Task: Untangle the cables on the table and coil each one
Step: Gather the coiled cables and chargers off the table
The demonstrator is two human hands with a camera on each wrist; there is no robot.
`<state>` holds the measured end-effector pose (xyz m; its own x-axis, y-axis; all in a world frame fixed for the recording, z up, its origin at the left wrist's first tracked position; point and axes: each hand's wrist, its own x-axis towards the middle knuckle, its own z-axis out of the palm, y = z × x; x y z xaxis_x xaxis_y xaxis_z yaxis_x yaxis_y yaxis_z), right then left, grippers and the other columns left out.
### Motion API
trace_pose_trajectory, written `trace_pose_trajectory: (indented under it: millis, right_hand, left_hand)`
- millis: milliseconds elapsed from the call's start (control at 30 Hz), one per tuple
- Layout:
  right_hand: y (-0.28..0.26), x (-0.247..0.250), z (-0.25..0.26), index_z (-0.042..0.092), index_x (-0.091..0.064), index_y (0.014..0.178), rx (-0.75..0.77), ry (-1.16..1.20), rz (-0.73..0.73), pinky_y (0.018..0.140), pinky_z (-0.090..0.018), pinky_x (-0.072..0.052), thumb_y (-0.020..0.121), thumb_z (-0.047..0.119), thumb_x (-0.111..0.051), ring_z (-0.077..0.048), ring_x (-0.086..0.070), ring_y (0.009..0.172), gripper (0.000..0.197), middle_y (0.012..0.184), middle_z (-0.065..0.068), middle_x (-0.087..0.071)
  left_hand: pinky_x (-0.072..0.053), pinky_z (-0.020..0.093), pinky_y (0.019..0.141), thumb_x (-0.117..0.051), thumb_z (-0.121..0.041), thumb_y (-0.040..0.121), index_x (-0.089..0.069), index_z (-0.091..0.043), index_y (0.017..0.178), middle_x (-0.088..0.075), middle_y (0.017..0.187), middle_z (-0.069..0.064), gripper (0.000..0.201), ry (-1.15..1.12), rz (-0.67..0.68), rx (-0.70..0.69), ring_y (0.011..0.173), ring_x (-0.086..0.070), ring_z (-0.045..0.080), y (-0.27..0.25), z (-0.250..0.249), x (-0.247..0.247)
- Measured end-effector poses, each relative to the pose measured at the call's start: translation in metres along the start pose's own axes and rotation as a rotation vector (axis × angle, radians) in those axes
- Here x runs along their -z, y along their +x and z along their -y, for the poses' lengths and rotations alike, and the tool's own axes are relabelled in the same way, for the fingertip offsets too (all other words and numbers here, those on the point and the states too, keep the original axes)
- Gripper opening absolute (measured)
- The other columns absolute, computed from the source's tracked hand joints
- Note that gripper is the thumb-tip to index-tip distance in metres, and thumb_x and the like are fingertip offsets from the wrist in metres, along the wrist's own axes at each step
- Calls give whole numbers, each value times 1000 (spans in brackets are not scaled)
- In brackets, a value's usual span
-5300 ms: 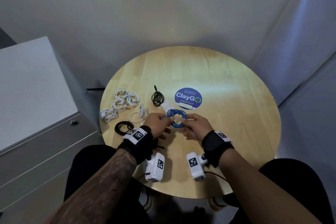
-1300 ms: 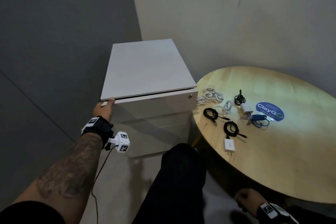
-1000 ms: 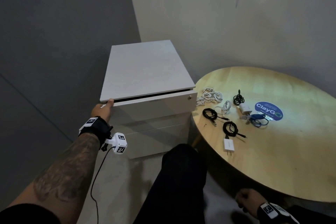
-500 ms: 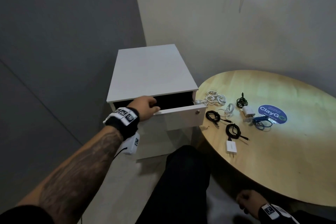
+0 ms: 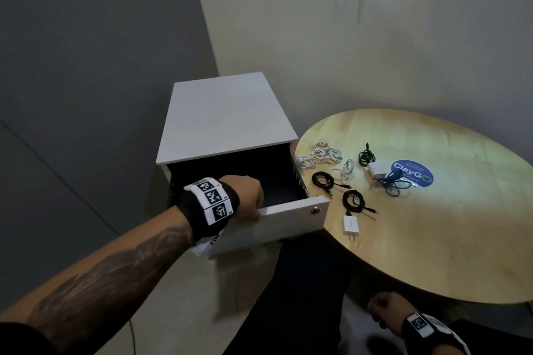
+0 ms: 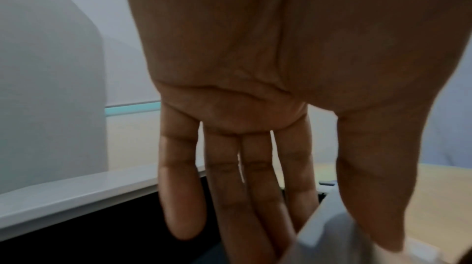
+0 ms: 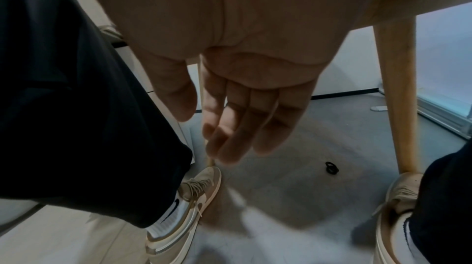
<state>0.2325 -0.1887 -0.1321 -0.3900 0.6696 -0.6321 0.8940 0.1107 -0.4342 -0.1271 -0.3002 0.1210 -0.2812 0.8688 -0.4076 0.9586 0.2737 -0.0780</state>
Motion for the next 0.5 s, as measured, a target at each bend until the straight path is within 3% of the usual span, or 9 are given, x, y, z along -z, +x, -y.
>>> trace_pose_trajectory:
  millis: [133,267,367,500]
  right_hand:
    - [-5,1,-4,19,-66,75,-11,4,2,58,-20,-50,91,21,-59,-8,-61,54,18,66,3,-69]
    - [-11,-1,-1,21,-66,74,-2,20,-16,56,-19,-49,90,21,-60,-7,-59,50,17,62,5,-67]
    - [-13,-2,0,21,-65,72,-4,41,-4,56,-21,-49,89,21,-60,-9,-59,51,18,64,5,-66]
    - [-13,0,-3,20,-64,71,-17,86,-9,62,-25,-52,86,21,-60,-9,-58,54,16,67,2,-67]
  left_hand:
    - [-42,25,59,-68,-39,80,-68,-19,89,-70,88,-2,22,55,59,-73,76,-63,19,-6,-18,1]
    - [-47,26,62,-65,-48,82,-73,-16,87,-73,85,-1,33,82,94,-71,76,-65,19,1,-28,15]
    - [-46,25,61,-58,-55,86,-72,-17,87,-71,84,-1,40,72,13,-121,78,-65,18,22,-48,39]
    - [-52,30,69,-55,-51,91,-72,-16,88,-70,85,1,38,7,-135,-251,81,-65,20,74,-106,76]
